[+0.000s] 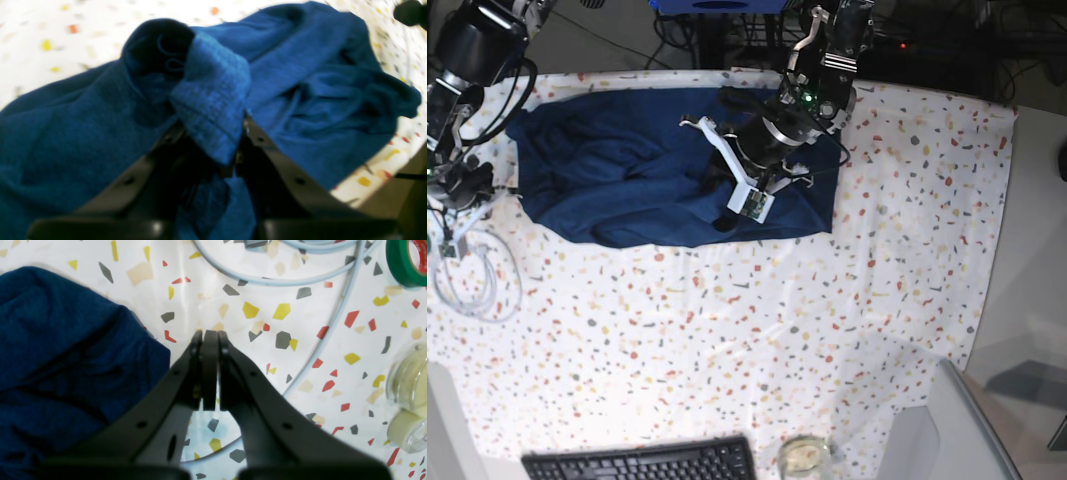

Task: Layout the t-shirt on the table in an organized manner, then fold the t-shirt properly
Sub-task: 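Fold the strip end held by the left gripper toward the middle, then press and smooth the folded end with the left gripper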

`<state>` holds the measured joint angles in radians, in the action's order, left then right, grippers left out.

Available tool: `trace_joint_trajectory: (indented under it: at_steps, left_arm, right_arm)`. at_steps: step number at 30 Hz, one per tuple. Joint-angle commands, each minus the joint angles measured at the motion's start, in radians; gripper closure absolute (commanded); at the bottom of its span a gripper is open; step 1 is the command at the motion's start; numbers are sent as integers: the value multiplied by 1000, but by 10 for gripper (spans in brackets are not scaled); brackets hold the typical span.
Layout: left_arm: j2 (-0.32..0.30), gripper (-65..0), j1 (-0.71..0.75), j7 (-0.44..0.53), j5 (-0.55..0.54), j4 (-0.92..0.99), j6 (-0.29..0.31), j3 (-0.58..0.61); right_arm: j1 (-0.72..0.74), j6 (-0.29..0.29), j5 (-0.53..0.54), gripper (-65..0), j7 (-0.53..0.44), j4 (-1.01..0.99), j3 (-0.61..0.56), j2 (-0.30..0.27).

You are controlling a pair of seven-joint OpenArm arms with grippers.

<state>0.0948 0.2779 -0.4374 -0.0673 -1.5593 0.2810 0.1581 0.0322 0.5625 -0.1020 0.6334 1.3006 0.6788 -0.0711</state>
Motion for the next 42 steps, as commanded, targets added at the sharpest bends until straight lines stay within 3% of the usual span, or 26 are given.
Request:
trace_joint_trajectory:
  at_steps: [1,8,12,17,24,29,31,33,37,42]
  left_arm:
    - [7,0,-7,22,-10,-16,5,2]
    - [7,-15,-18,22,-10,-14,5,4]
    - [9,-174,-27,22,-10,10,5,13]
    - [7,-257,-56,22,-18,61,5,133]
    - [10,-255,-59,22,-18,21,5,268]
    - [-22,-245,-6,22,-10,-97,1,225]
    - [-51,-158,45,22,-10,-163,-52,153]
    - [-77,0,80,27,-10,-206,-118,87]
    - [-117,0,91,27,-12,-195,-145,11]
    - [-117,0,88,28,-9,-134,-145,1]
  right_arm:
    - [11,4,9,0,-14,14,-1,-12]
    - [10,4,9,0,-14,14,-1,-12]
    - [-1,4,9,0,-14,18,-1,-12]
    - [-1,4,9,0,-14,18,-1,-12]
    - [-4,4,9,0,-14,18,5,-17]
    - [-4,4,9,0,-14,18,6,-17]
    - [-5,4,9,0,-14,18,6,-17]
    - [-15,4,9,0,-16,18,3,-17]
    - [-16,4,9,0,-17,15,-1,-16]
    - [-16,4,9,0,-17,15,-3,-11]
